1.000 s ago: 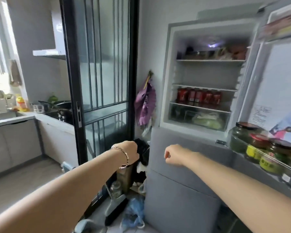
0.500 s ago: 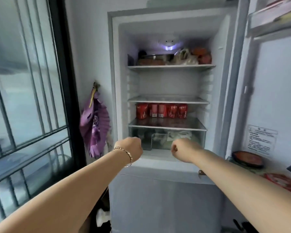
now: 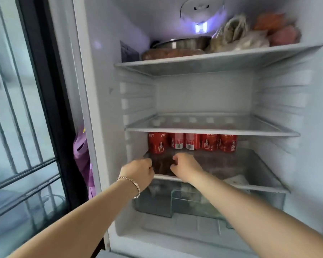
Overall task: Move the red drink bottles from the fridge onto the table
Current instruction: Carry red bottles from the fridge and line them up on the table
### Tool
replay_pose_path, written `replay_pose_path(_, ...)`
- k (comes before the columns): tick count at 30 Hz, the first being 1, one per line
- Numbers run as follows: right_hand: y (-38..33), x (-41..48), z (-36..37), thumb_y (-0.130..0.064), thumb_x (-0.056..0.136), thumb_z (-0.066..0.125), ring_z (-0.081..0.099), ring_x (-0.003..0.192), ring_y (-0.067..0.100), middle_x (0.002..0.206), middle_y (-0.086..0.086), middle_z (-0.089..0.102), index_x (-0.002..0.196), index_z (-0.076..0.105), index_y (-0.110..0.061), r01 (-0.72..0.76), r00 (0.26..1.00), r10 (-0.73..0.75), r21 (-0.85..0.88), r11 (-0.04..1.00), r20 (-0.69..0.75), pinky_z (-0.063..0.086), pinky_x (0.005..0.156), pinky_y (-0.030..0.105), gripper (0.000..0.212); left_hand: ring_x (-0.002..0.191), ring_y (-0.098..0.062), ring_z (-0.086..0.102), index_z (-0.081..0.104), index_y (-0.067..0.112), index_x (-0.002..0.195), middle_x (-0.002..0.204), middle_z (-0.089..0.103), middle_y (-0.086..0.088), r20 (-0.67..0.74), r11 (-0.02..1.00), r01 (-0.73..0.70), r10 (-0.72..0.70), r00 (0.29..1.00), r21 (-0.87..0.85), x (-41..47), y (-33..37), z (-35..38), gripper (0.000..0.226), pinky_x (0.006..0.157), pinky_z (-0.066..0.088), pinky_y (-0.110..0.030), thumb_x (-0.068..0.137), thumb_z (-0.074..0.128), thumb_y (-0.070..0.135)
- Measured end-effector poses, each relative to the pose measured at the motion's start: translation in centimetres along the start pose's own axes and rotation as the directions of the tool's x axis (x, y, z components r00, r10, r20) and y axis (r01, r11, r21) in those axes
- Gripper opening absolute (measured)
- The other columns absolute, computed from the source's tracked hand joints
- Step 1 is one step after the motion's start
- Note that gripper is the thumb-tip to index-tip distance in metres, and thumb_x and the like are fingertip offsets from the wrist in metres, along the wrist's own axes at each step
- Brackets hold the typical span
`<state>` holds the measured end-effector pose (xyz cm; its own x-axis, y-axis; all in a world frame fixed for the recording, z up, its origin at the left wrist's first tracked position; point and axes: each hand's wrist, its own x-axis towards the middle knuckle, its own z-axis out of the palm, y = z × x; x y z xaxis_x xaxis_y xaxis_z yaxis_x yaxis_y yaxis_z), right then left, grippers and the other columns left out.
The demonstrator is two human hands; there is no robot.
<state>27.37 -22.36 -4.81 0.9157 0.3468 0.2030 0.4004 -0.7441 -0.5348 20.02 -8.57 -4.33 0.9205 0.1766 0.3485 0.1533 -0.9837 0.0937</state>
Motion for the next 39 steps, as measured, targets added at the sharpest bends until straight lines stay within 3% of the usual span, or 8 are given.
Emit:
replay_pose_path(7, -0.5, 13.2, 6.8, -0.027, 0.073, 0.076, 0.048, 0.126, 0.027, 0.134, 0.010, 0.049, 0.136, 0.039, -0.010, -0.052, 0.998, 0.061, 0.387, 0.921, -0.011, 0.041, 0.106, 0.042, 0.075, 0.099, -0.020, 0.056, 0.064, 0.011, 0.097, 0.106, 0.061, -0.005, -0.042, 0.989, -0.135, 0.138, 0.990, 0.058, 5.4, -3.0, 3.9, 0.027, 0.078, 0.041, -0.028, 0.095, 0.044, 0.029)
replay_pose_path(12, -1.6, 17.0, 8.1, -0.033, 0.068, 0.082, 0.045, 0.128, 0.029, 0.139, 0.012, 0.046, 0.140, 0.029, -0.008, -0.139, 0.970, 0.224, 0.536, 0.833, -0.097, 0.037, 0.109, 0.039, 0.093, 0.045, -0.021, 0.056, 0.056, 0.012, 0.046, 0.051, 0.056, -0.003, -0.205, 0.961, -0.274, 0.274, 0.940, 0.031, 6.2, -4.1, 5.4, 0.033, 0.039, 0.038, -0.020, 0.053, 0.088, 0.017)
replay_pose_path(16, -2.2, 17.1, 7.6, -0.036, 0.063, 0.084, 0.051, 0.122, 0.026, 0.132, 0.009, 0.053, 0.132, 0.038, -0.010, -0.162, 0.959, 0.248, 0.450, 0.878, -0.140, 0.042, 0.100, 0.033, 0.087, 0.092, -0.022, 0.058, 0.065, 0.013, 0.087, 0.095, 0.062, -0.003, -0.220, 0.976, -0.210, 0.219, 0.951, 0.062, 6.4, -4.4, 5.4, 0.025, 0.070, 0.041, -0.029, 0.093, 0.049, 0.030)
replay_pose_path(18, -2.6, 15.8, 6.8, -0.037, 0.062, 0.084, 0.053, 0.119, 0.025, 0.129, 0.008, 0.054, 0.129, 0.038, -0.011, -0.171, 0.964, 0.236, 0.391, 0.904, -0.125, 0.044, 0.096, 0.031, 0.086, 0.078, -0.019, 0.062, 0.065, 0.015, 0.074, 0.081, 0.063, -0.001, -0.217, 0.971, -0.211, 0.232, 0.948, 0.115, 6.4, -4.5, 5.1, 0.019, 0.058, 0.042, -0.026, 0.084, 0.064, 0.032)
replay_pose_path(21, -2.2, 12.1, 5.6, -0.035, 0.061, 0.085, 0.054, 0.117, 0.023, 0.126, 0.004, 0.055, 0.131, 0.036, -0.016, -0.147, 0.977, 0.195, 0.390, 0.909, -0.086, 0.043, 0.090, 0.027, 0.087, 0.046, -0.020, 0.057, 0.059, 0.016, 0.049, 0.052, 0.057, 0.000, -0.209, 0.962, -0.273, 0.270, 0.940, 0.019, 6.0, -4.7, 5.5, 0.029, 0.037, 0.037, -0.020, 0.057, 0.086, 0.022)
replay_pose_path(29, -0.6, 2.8, 3.9, -0.037, 0.056, 0.085, 0.058, 0.093, 0.008, 0.107, -0.011, 0.060, 0.116, 0.037, -0.034, -0.009, 0.977, 0.099, 0.423, 0.906, -0.191, 0.046, 0.076, 0.021, 0.077, 0.073, -0.005, 0.052, 0.051, 0.024, 0.090, 0.092, 0.056, 0.005, -0.410, 0.763, -0.249, -0.023, 0.912, -0.596, 4.6, -1.9, 1.2, 0.010, 0.062, 0.036, -0.007, 0.083, 0.056, 0.030)
replay_pose_path(35, -0.7, 0.2, 4.1, -0.038, 0.053, 0.084, 0.060, 0.094, 0.009, 0.103, -0.015, 0.060, 0.109, 0.038, -0.037, 0.047, 0.982, 0.024, 0.366, 0.929, -0.189, 0.053, 0.085, 0.028, 0.073, 0.088, -0.015, 0.057, 0.051, 0.022, 0.119, 0.100, 0.057, 0.005, -0.409, 0.904, -0.281, 0.134, 0.903, -0.323, 5.1, 1.5, -2.6, 0.043, 0.071, 0.047, -0.026, 0.085, 0.056, 0.049)
replay_pose_path(39, 0.2, -0.7, 2.8, -0.036, 0.058, 0.086, 0.058, 0.098, 0.006, 0.109, -0.017, 0.058, 0.123, 0.039, -0.033, 0.126, 0.988, -0.096, 0.280, 0.952, -0.121, 0.051, 0.086, 0.023, 0.080, 0.081, -0.022, 0.052, 0.042, 0.020, 0.091, 0.087, 0.054, 0.001, -0.389, 0.936, -0.351, 0.312, 0.867, -0.031, 5.4, 3.7, -2.5, 0.015, 0.063, 0.040, -0.029, 0.093, 0.045, 0.034)
